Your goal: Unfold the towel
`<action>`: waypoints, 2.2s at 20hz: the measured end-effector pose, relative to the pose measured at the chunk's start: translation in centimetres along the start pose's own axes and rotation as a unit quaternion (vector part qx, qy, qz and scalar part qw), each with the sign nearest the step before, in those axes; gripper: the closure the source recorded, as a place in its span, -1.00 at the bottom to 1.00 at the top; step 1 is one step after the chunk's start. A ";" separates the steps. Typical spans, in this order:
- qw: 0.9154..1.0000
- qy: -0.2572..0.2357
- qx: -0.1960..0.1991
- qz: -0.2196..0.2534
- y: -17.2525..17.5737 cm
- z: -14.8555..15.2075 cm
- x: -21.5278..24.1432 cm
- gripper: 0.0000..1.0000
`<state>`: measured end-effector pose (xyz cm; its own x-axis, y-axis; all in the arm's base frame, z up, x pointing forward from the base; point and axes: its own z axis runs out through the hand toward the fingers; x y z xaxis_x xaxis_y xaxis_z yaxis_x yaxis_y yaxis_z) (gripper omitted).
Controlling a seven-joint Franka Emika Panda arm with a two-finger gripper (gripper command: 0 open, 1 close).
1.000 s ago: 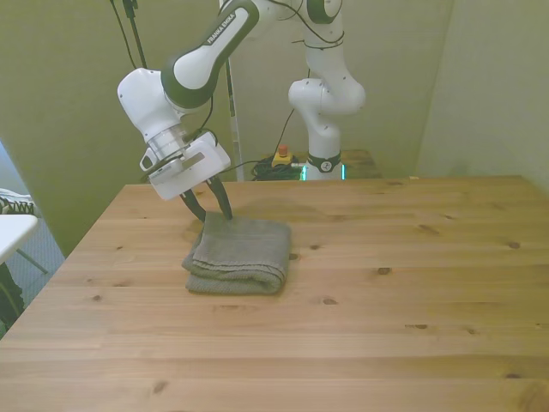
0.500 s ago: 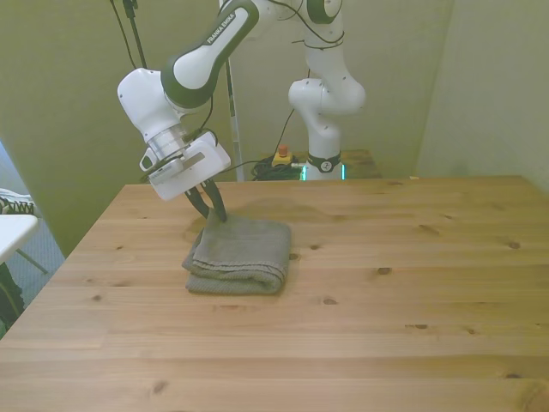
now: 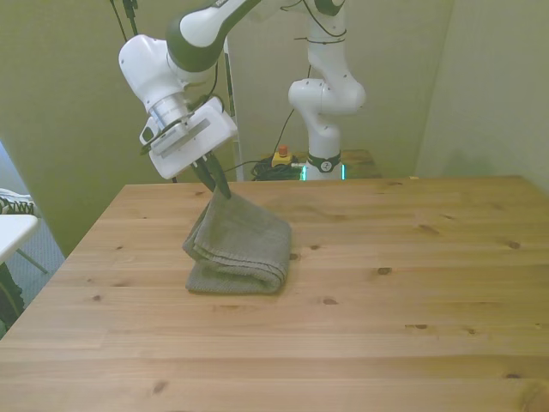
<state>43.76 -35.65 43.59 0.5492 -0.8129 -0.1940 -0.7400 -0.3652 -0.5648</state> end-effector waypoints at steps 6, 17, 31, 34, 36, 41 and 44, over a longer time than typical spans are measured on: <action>0.998 0.001 -0.018 -0.060 -3.8 1.7 -5.3 1.00; 0.993 -0.005 -0.031 -0.113 -8.6 6.8 -10.5 1.00; 0.985 -0.029 -0.058 -0.159 -10.5 10.5 -16.5 -1.00; 0.985 -0.030 -0.059 -0.158 -10.5 10.5 -16.5 -1.00; 0.985 -0.030 -0.059 -0.158 -10.4 10.6 -16.5 -1.00; 0.984 -0.029 -0.064 -0.163 -10.5 10.6 -16.6 -1.00; 0.984 -0.008 -0.098 -0.152 -11.0 10.3 -17.1 -1.00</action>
<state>46.53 -13.02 44.87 0.7608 -0.6467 -0.0538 -0.6014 -0.6714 -0.4331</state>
